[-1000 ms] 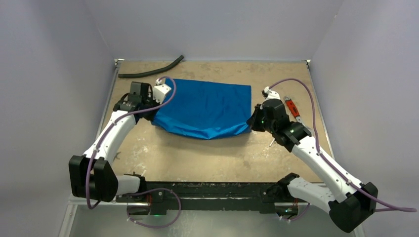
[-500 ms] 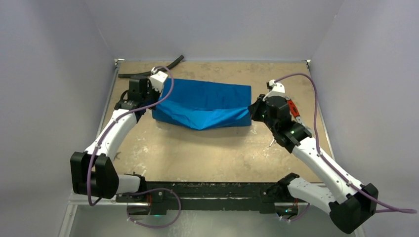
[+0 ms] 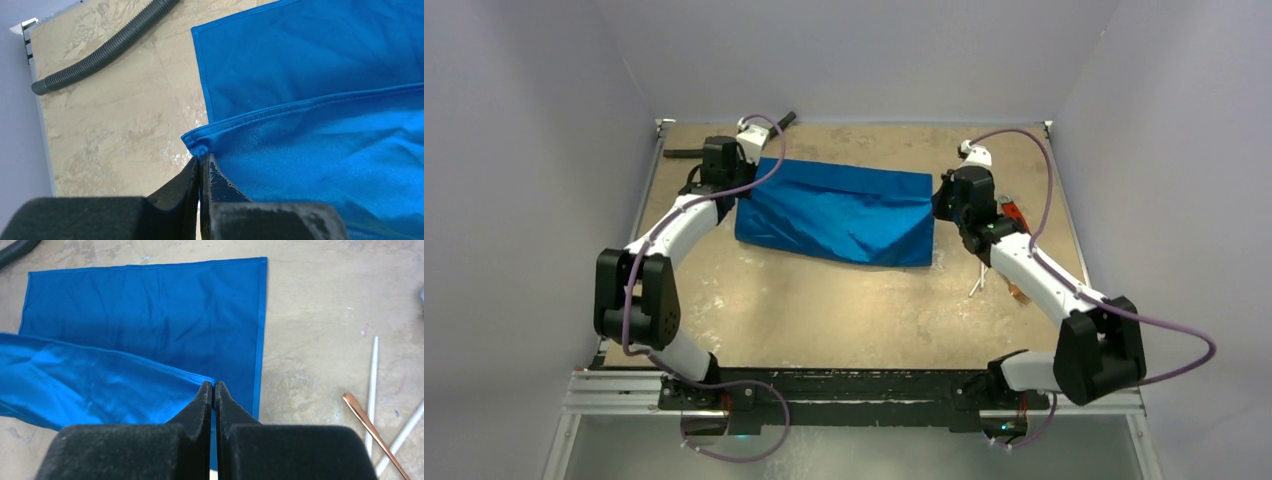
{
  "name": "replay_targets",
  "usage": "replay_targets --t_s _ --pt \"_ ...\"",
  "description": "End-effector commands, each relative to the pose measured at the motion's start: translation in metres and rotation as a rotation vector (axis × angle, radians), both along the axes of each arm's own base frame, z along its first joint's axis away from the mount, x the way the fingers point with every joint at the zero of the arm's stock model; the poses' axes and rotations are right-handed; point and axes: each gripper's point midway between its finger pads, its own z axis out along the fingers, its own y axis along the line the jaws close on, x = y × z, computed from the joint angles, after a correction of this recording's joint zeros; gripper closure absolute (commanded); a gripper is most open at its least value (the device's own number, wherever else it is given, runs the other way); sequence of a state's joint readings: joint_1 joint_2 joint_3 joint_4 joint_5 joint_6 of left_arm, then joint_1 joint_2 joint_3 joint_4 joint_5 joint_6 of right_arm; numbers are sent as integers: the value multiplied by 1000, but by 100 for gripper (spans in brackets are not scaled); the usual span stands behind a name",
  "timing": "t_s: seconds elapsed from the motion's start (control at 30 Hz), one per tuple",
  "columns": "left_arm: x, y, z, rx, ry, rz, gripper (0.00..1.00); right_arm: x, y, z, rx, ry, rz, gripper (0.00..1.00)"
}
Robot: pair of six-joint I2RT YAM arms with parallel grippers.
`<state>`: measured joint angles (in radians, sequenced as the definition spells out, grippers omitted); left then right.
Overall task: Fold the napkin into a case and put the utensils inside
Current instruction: Fold and flatten the napkin at the center of the board.
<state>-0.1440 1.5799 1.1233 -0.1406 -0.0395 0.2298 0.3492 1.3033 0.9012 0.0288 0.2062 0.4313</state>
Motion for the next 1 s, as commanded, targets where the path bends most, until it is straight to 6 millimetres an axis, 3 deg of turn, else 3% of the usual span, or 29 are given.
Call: replay_targets --t_s 0.0,0.4,0.63,0.83,0.97 --pt "35 -1 23 -38 -120 39 100 28 13 21 -10 -85 53 100" --pt "60 -13 -47 5 11 38 100 76 -5 -40 -84 30 -6 100" --pt "78 -27 -38 -24 -44 33 100 102 -7 -34 -106 4 -21 100" --pt "86 -23 -15 -19 -108 57 100 121 -10 -31 -115 -10 -36 100" --pt "95 -19 -10 4 -134 74 100 136 -11 -34 -114 -11 -45 100"
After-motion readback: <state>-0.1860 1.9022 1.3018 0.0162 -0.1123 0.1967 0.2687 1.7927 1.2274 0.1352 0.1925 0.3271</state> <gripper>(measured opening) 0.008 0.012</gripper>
